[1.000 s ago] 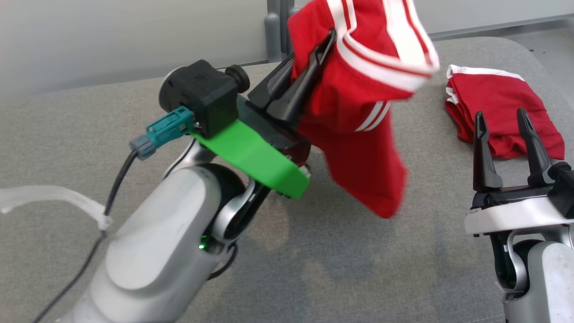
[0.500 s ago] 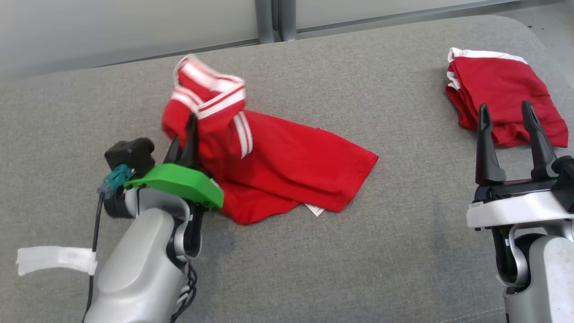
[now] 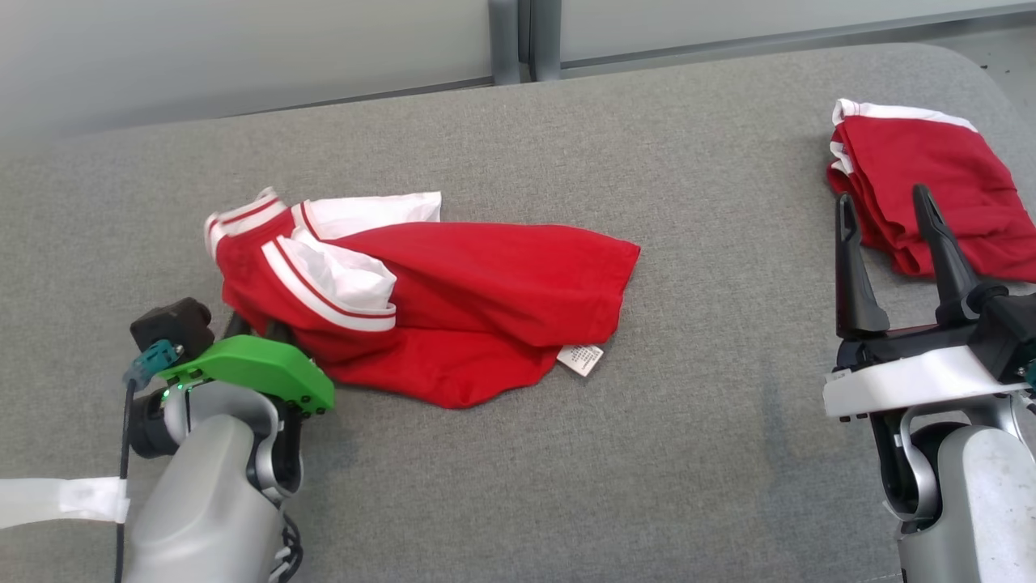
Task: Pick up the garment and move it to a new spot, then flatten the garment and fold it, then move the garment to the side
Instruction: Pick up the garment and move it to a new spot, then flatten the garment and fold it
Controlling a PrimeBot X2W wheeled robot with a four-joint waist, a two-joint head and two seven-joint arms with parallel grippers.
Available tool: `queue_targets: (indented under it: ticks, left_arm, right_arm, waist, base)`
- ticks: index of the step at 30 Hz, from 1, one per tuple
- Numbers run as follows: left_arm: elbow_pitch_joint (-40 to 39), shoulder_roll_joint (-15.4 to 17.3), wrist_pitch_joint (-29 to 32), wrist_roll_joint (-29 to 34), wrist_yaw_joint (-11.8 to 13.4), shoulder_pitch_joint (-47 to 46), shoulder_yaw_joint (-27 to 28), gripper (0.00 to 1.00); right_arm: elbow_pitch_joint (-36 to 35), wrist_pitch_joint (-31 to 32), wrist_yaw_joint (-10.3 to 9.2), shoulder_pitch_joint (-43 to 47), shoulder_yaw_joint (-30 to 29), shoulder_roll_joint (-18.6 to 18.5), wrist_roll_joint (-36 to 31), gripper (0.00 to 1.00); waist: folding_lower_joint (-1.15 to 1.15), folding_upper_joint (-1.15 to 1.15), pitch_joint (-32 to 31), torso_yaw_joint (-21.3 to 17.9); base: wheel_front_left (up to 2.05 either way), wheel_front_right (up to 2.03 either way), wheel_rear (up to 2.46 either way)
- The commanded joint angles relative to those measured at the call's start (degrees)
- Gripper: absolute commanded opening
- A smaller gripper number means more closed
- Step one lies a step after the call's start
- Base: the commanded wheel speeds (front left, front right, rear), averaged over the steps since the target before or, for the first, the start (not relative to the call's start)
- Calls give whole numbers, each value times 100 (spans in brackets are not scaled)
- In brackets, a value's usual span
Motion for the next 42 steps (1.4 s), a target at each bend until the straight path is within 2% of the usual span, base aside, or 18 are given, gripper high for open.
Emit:
queue_targets:
  ticks: [1, 5, 11, 16, 24, 30, 33, 40, 42]
  left_arm:
    - [41, 107, -19, 137, -31, 66, 76, 100]
    - [0, 154, -19, 183, -16, 269, 460, 100]
    - [-495, 174, -11, 429, -12, 682, 1113, 100]
    - [-1028, 63, -12, 770, -73, 998, 1311, 100]
    - [-1664, -219, -12, 1115, -195, 1405, 1178, 100]
    - [-1627, -330, 123, 1172, -219, 1592, 872, 100]
    - [-1497, -304, 264, 1202, -224, 1530, 787, 100]
    - [-1027, 0, 462, 1513, -102, 1041, 620, 100]
    - [-826, 78, 660, 1588, -152, 925, 496, 100]
  right_arm:
    - [17, 30, 0, 26, 28, -15, -47, 100]
    - [26, 65, 0, 113, 32, -15, -46, 100]
    - [-9, 92, 0, 265, -14, -15, -52, 100]
    - [-21, 108, 0, 370, -11, -15, -12, 100]
    - [-39, 119, 0, 456, 19, -15, 41, 100]
    - [-53, 134, -1, 488, 65, -15, 55, 100]
    - [-54, 143, 0, 483, 97, -15, 66, 100]
    - [-46, 148, 0, 387, 200, -15, 57, 100]
    - [-32, 149, 0, 372, 233, -15, 54, 100]
  waist:
    - [0, 31, -81, 17]
    - [0, 31, -214, 45]
    - [0, 31, -395, 127]
    - [0, 31, -500, 186]
    - [0, 31, -573, 225]
    - [0, 31, -585, 202]
    - [0, 31, -561, 176]
    - [0, 31, -431, 75]
    - [0, 31, -406, 47]
  base:
    - [0, 0, 0]
    - [0, 0, 0]
    - [0, 0, 0]
    - [0, 0, 0]
    - [0, 0, 0]
    - [0, 0, 0]
    - [0, 0, 0]
    - [0, 0, 0]
    - [0, 0, 0]
